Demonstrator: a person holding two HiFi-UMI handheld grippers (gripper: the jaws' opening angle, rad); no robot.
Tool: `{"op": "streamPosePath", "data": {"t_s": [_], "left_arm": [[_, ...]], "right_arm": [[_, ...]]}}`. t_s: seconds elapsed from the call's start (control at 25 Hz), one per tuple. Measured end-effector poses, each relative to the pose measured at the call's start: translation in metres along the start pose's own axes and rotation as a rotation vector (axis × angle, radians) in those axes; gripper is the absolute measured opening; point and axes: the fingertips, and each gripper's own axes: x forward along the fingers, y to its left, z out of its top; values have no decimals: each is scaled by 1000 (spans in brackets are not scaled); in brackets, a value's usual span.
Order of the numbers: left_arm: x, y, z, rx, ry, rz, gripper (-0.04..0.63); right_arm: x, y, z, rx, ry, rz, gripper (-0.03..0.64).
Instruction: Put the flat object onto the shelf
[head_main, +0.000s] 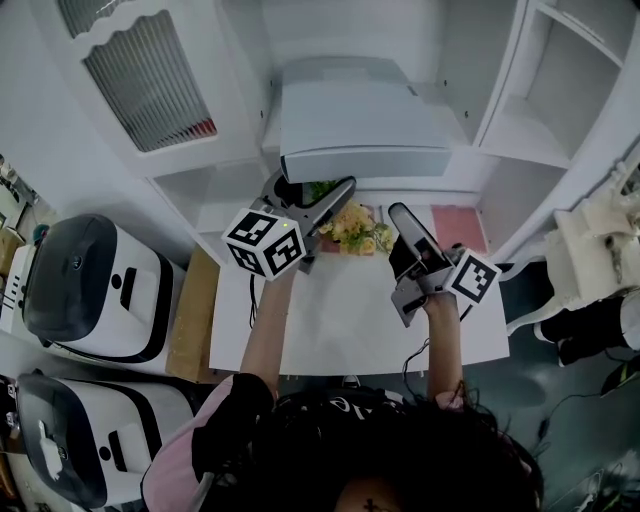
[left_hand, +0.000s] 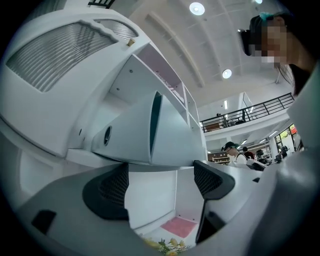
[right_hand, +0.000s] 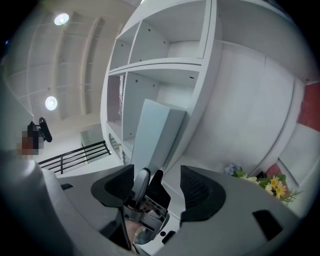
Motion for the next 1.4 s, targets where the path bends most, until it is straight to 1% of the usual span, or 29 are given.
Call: {"op": "streamPosePath", "data": {"t_s": [0.16,0.28,0.4,0.48,0.64,0.8,0.96,1.12,1.24,1.32,1.36,1.4], "left_arm": [[-5,15,1,7,-10,44,410],[-7,15,1,11,-7,51,408],[-11,14,1,39,-10,67,408],[-17,12,2,42,-13,66,408],[-33,4,1,25,-18,53,408],[-53,-9,-9,-6,-2,19,408],[-81,-21,-21,-40,16,-6,407],[-116,-26,-41,-66,58,-5,407],[-147,-29,-57,-98,95,-3,407],[-165,-31,-66,-121,113,-1,407],[-174,-33,-72,-133,123,-2,407],[-183,-35,-78,-145,134,-3,407]], "right_arm": [[-1,-5,-15,-1,34,-18,314],[-1,-5,-25,-10,60,-30,313],[0,-2,-34,-20,79,-38,313],[-1,0,-40,-27,91,-45,313],[-3,8,-49,-57,98,-56,313],[-8,15,-58,-92,86,-71,313],[-13,23,-78,-118,94,-78,313],[-17,31,-104,-143,100,-103,313],[-22,37,-126,-171,106,-142,313],[-26,41,-139,-183,107,-160,302],[-28,43,-144,-187,103,-171,278],[-31,45,-150,-188,96,-180,212]]}}
